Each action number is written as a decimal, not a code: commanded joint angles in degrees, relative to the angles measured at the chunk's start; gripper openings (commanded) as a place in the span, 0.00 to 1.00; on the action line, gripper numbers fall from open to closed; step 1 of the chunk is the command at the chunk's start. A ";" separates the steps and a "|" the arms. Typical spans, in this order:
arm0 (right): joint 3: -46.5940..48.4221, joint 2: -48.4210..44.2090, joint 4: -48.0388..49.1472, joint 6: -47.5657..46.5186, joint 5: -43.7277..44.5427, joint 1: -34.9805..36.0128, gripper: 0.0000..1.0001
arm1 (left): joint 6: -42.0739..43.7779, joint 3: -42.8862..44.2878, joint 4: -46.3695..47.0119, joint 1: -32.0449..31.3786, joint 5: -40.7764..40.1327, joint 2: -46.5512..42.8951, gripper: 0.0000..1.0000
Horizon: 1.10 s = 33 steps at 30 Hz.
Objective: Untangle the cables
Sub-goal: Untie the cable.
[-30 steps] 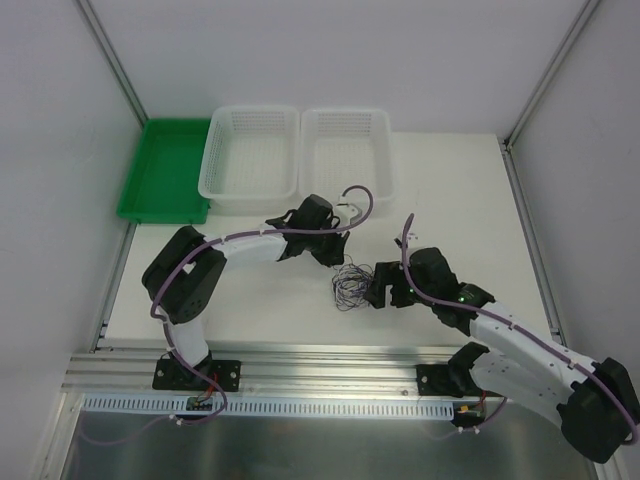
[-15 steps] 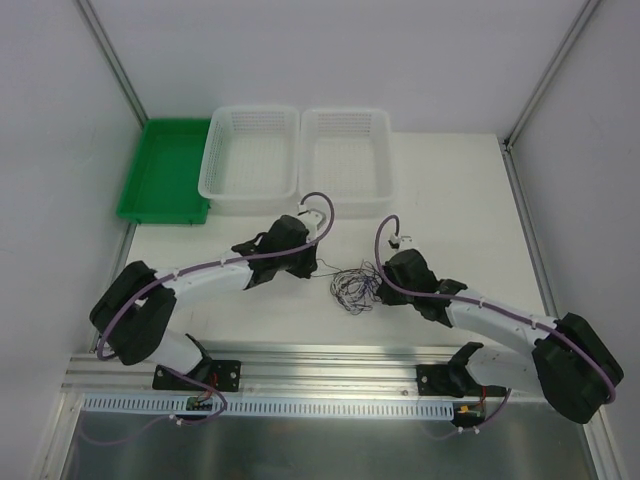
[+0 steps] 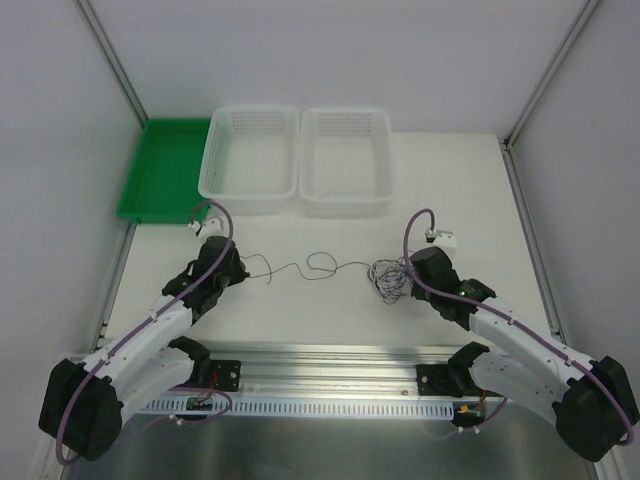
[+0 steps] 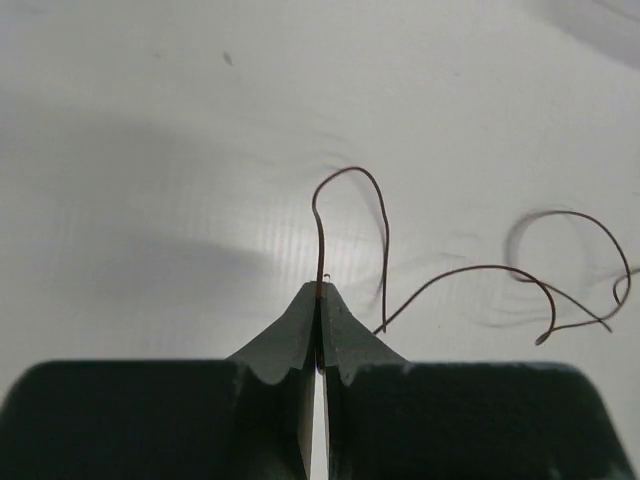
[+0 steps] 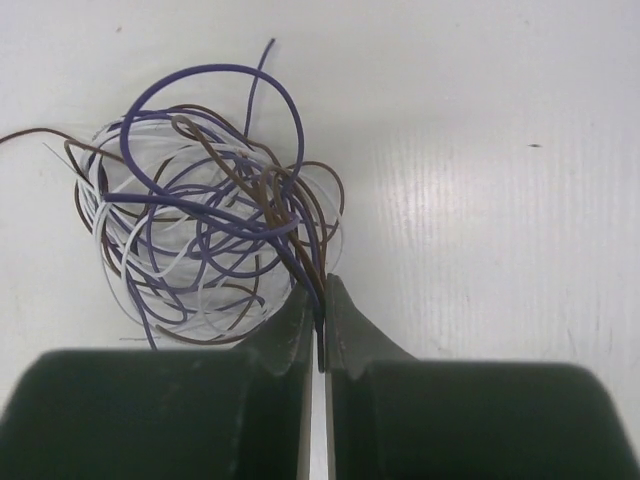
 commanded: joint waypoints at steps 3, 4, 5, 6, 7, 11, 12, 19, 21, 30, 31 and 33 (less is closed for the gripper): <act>2.45 0.39 -4.56 -0.46 1.80 -1.53 0.01 | -5.28 -2.75 -4.77 2.83 -3.62 -10.13 0.00; 2.62 0.92 -4.39 -0.64 1.09 -1.53 0.02 | -4.83 -2.49 -5.03 2.84 -2.91 -10.40 0.00; 2.88 1.45 -4.04 -0.99 0.39 -1.53 0.03 | -4.48 -2.13 -5.47 2.84 -1.86 -10.32 0.00; 3.32 1.89 -3.86 -1.26 -0.84 -1.44 0.05 | -3.69 -1.44 -5.82 2.84 -1.42 -9.97 0.00; 3.59 2.59 -3.77 -2.13 -1.37 -1.53 0.11 | -3.34 -1.17 -6.61 2.84 -1.15 -9.53 0.00; 4.73 1.90 -4.12 -4.59 -4.88 -1.35 0.55 | -0.70 0.41 -7.41 2.84 4.36 -5.93 0.12; 5.08 1.46 -4.47 -5.03 -6.28 -1.44 0.67 | 0.78 1.37 -7.50 2.84 6.39 -5.22 0.20; 9.73 -5.48 -9.39 -9.25 -9.72 -0.04 0.97 | 5.62 8.84 -10.04 1.52 23.35 -4.08 0.86; 10.79 -7.59 -10.45 -10.13 -10.69 0.05 0.97 | 6.85 13.31 -10.66 -2.33 24.51 -2.76 0.97; 10.01 -11.38 -12.38 -9.79 -9.38 0.14 0.97 | 13.62 32.65 -11.28 -19.83 17.49 20.78 0.94; 9.74 -11.73 -12.56 -9.78 -9.37 0.14 0.97 | 13.80 33.98 -11.36 -21.41 16.79 23.06 0.93; 8.95 -13.39 -12.82 -9.17 -9.11 0.14 0.97 | 12.50 37.75 -11.36 -22.91 13.64 29.57 0.90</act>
